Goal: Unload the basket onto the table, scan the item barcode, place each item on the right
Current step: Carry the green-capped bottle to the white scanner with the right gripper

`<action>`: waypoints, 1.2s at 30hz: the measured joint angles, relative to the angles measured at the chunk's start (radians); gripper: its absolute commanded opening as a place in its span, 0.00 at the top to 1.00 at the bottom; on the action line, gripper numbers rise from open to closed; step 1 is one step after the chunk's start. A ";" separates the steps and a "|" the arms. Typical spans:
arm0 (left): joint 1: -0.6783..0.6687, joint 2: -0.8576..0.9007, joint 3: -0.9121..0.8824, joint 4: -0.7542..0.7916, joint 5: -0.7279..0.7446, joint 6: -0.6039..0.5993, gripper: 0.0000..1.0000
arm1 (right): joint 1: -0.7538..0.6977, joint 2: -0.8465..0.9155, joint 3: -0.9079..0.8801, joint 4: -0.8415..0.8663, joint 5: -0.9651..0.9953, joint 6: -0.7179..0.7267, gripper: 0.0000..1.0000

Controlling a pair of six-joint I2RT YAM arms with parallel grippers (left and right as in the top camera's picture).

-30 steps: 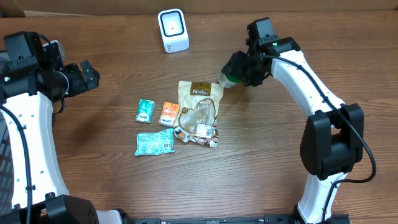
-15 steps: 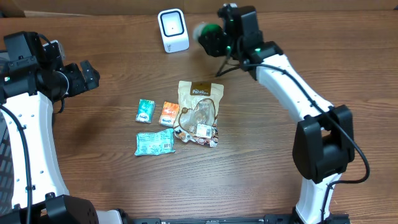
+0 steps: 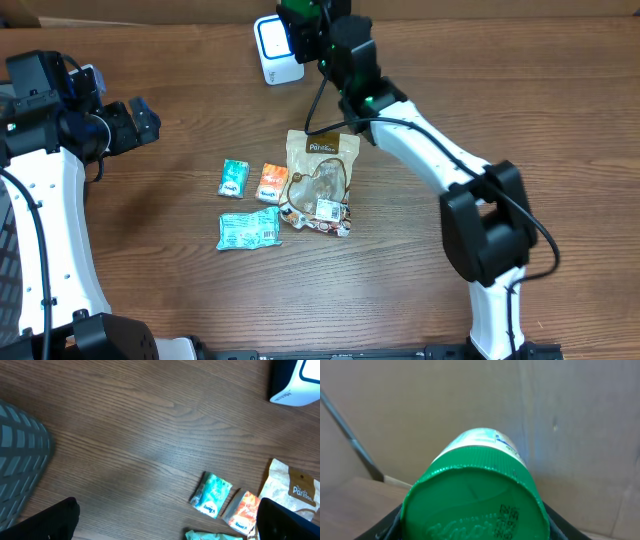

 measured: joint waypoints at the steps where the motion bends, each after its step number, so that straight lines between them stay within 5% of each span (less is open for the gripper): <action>1: 0.000 0.000 0.000 0.000 0.000 0.000 0.00 | 0.004 0.023 0.000 0.024 0.013 0.000 0.91; 13: 0.000 0.000 0.000 0.000 0.000 0.000 0.00 | 0.020 0.205 0.000 0.226 0.053 0.000 0.94; 28: 0.000 0.000 0.000 0.000 0.000 0.000 0.01 | 0.063 0.205 0.000 0.228 0.052 -0.003 0.94; 36: 0.000 0.000 0.000 0.000 0.000 0.000 0.00 | 0.066 0.164 0.000 -0.056 0.052 -0.060 0.96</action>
